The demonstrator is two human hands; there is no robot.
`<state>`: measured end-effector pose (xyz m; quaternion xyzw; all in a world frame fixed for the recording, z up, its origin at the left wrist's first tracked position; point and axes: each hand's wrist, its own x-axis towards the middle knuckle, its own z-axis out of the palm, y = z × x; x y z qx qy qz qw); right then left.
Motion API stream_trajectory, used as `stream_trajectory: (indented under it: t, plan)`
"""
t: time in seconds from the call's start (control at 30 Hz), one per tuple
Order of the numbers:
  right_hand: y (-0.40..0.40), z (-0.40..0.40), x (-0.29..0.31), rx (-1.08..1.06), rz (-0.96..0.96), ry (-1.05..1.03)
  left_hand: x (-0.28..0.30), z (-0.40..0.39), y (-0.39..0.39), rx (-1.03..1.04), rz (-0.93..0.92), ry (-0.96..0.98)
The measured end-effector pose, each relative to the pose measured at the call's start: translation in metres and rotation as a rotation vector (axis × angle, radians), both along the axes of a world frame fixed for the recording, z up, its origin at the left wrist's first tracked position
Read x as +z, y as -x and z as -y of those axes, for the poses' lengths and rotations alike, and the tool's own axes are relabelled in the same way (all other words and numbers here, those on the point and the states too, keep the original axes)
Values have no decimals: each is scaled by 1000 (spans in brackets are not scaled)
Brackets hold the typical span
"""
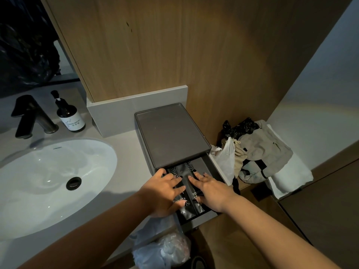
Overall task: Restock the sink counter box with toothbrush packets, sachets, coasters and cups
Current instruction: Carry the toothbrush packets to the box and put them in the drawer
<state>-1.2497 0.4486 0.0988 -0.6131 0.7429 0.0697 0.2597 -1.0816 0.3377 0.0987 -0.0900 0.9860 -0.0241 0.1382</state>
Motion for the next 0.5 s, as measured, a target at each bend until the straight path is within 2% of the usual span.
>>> stream_trajectory:
  t: [0.3,0.5]
  plan:
    - [-3,-1,0,-43,9,47,0,-1,2,31,37,-16]
    - [-4,-15,7,-152,62,260,10,-2,-8,78,-146,-214]
